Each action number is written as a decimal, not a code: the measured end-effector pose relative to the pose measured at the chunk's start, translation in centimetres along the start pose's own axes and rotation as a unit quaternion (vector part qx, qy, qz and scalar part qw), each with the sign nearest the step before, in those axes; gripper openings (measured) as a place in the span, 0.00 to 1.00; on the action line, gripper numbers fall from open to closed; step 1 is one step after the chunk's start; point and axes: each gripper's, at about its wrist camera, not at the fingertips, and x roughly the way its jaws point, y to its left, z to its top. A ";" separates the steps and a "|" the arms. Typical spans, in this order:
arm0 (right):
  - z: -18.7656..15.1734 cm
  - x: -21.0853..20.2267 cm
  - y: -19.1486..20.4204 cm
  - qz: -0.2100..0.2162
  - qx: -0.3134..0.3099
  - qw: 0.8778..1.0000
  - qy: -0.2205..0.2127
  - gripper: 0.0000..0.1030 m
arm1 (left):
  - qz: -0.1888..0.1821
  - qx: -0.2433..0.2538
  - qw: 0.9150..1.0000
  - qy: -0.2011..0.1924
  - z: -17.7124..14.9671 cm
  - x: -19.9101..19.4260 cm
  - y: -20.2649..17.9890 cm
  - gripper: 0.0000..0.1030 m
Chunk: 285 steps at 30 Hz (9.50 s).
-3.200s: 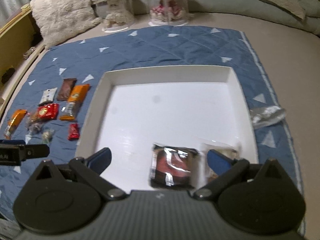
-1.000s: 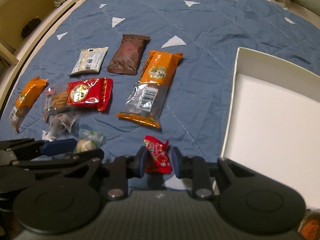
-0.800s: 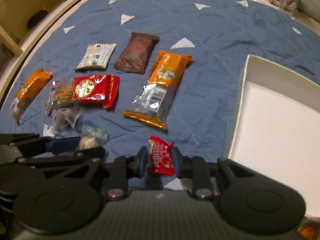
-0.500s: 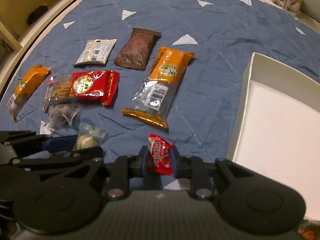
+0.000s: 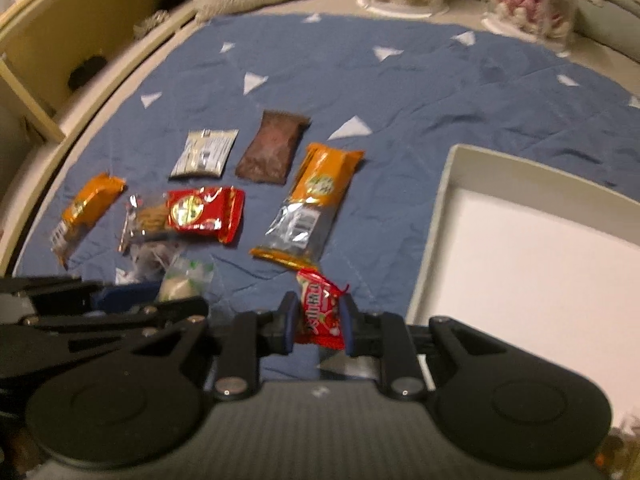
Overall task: Organize snacks
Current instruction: 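Carry red packet and clear ball packet with both tools into the tray, then open both tools to drop the packets inside the tray, then withdraw both tools from the tray toward the remaining snacks, then grasp orange-wrapped bar with left tool while right tool grasps small clear packet, then carry orange bar and clear packet with both tools over the white tray, then lower both items into the tray and open both tools, then withdraw both tools from the tray toward the remaining snacks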
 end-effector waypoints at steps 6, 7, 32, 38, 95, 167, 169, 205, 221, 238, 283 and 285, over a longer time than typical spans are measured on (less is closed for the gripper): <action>-1.2 -4.1 -1.1 -0.011 0.008 0.999 -0.029 0.25 | -0.015 0.017 1.000 -0.009 -0.8 -2.1 -1.8 0.34; -1.5 -4.8 -1.2 -0.013 0.008 0.999 -0.032 0.25 | -0.018 0.021 1.000 -0.011 -0.8 -2.4 -2.1 0.34; -8.9 -11.4 -9.8 -0.043 0.071 0.996 -0.040 0.25 | -0.116 0.062 0.991 0.012 -2.8 -2.9 -11.0 0.34; -10.1 -11.0 -10.8 -0.036 0.082 0.996 -0.017 0.26 | -0.140 0.051 0.988 0.048 -3.9 -1.6 -12.2 0.34; -1.4 -5.2 -2.3 -0.013 0.064 0.996 -0.055 0.99 | 0.056 -0.022 0.998 -0.007 1.9 -3.4 7.7 1.00; 1.7 9.3 12.6 0.150 -0.084 0.985 -0.002 0.29 | 0.168 -0.039 0.985 0.026 4.3 1.3 17.1 0.38; 1.6 8.8 12.6 0.150 -0.086 0.985 -0.004 0.29 | 0.162 -0.033 0.986 0.021 4.2 0.7 16.6 0.38; -2.1 -7.8 -3.7 0.030 0.016 0.992 -0.119 0.29 | -0.035 0.038 0.995 -0.087 3.0 -5.9 -3.5 0.37; -6.1 -8.7 -12.6 -0.015 0.073 0.993 -0.096 0.29 | -0.106 0.062 0.992 -0.041 1.4 -0.7 -13.6 0.37; -6.7 -6.6 -15.9 -0.021 0.115 0.992 -0.055 0.29 | -0.124 0.030 0.992 -0.012 2.8 5.2 -16.0 0.53; -9.5 -9.3 -16.6 -0.102 0.116 0.987 -0.042 0.99 | -0.059 0.106 0.992 0.039 -0.7 1.7 -13.9 1.00; -9.6 -9.4 -16.4 -0.101 0.117 0.987 -0.044 0.99 | -0.052 0.102 0.993 0.041 -0.9 1.6 -13.2 1.00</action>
